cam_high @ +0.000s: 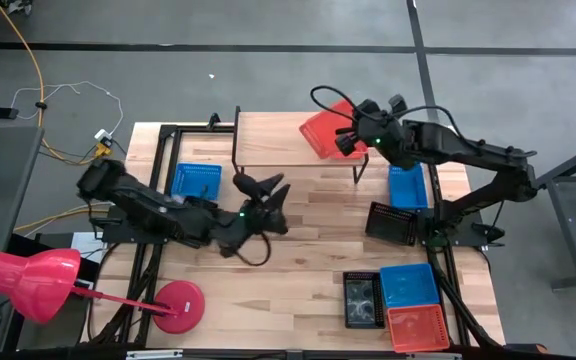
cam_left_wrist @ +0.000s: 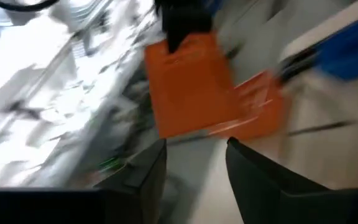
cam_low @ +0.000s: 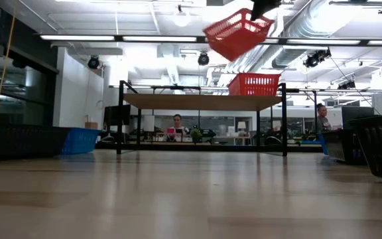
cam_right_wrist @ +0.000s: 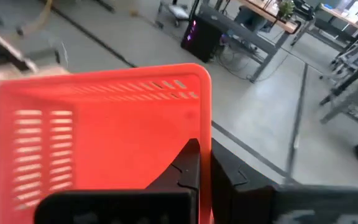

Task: Stack baskets on shelf by color
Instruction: Stack the top left orange basket on the other orange basket on the shelf

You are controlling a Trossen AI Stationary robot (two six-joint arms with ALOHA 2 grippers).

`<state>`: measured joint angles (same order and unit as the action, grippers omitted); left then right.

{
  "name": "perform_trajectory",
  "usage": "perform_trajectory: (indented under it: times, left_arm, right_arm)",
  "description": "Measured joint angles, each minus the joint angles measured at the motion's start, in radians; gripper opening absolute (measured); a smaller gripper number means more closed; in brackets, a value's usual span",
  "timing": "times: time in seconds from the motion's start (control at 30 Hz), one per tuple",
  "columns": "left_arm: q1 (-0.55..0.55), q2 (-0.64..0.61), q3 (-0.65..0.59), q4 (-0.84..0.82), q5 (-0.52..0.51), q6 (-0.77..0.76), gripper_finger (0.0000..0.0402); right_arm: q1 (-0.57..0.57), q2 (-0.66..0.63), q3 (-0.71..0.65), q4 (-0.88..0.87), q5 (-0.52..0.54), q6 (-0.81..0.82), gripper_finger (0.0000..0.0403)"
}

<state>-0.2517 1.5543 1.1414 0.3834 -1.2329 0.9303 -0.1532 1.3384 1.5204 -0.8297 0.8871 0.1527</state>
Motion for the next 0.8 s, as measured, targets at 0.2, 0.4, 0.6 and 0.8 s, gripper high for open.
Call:
perform_trajectory:
  times: [0.2,0.4,0.6,0.8]
  left_arm:
    - [0.066,-0.192,-0.002,-0.599,0.575,-0.639,0.0086]
    - [0.196,-0.285,-0.069,-0.595,0.985,-0.639,0.0007]
    - [0.372,-0.339,-0.227,-0.333,1.337,-0.624,0.0002]
    - [0.53,-0.36,-0.391,-0.077,1.544,-0.695,0.0]
  right_arm:
    - [-0.02,0.0,0.038,-0.114,-0.035,-0.152,0.0]
    - [-0.101,-0.003,0.038,-0.097,-0.131,-0.457,0.0]
    - [-0.21,-0.003,0.082,-0.156,-0.327,-0.564,0.0]
    - [-0.289,0.0,0.149,-0.185,-0.462,-0.686,0.0]
